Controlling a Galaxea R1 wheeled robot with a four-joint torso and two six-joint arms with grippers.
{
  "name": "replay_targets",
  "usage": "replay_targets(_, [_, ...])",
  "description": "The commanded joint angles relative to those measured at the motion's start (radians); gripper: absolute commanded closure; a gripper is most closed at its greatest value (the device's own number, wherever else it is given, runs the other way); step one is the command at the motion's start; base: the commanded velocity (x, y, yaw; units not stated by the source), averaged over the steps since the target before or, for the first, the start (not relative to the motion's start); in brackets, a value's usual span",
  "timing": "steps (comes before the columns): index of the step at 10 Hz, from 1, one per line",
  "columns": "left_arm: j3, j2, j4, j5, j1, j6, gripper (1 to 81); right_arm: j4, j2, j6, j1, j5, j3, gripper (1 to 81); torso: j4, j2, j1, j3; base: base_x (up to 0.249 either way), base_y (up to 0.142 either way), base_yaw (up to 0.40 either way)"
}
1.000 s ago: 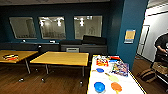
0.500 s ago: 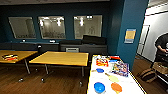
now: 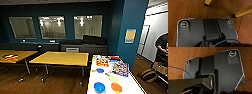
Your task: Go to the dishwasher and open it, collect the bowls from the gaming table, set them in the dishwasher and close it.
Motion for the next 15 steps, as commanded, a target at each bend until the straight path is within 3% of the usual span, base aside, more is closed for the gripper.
replay_targets(1, [0.006,0.001,0.007,0.04,-0.056,0.006,1.0,0.001,0.0,-0.004,0.052,-0.05,0.001,1.0,0.0,0.0,0.001,0.0,0.0,-0.179,0.0])
replay_targets(11, [0.006,0.001,0.007,0.04,-0.056,0.004,1.0,0.006,0.002,-0.004,0.053,-0.052,0.001,1.0,0.0,0.0,0.001,0.0,0.0,-0.175,0.0])
replay_targets(15, [0.006,-0.002,0.006,0.04,-0.056,0.006,1.0,0.01,0.0,0.001,0.052,-0.05,0.001,1.0,0.0,0.0,0.001,0.0,0.0,-0.084,0.0])
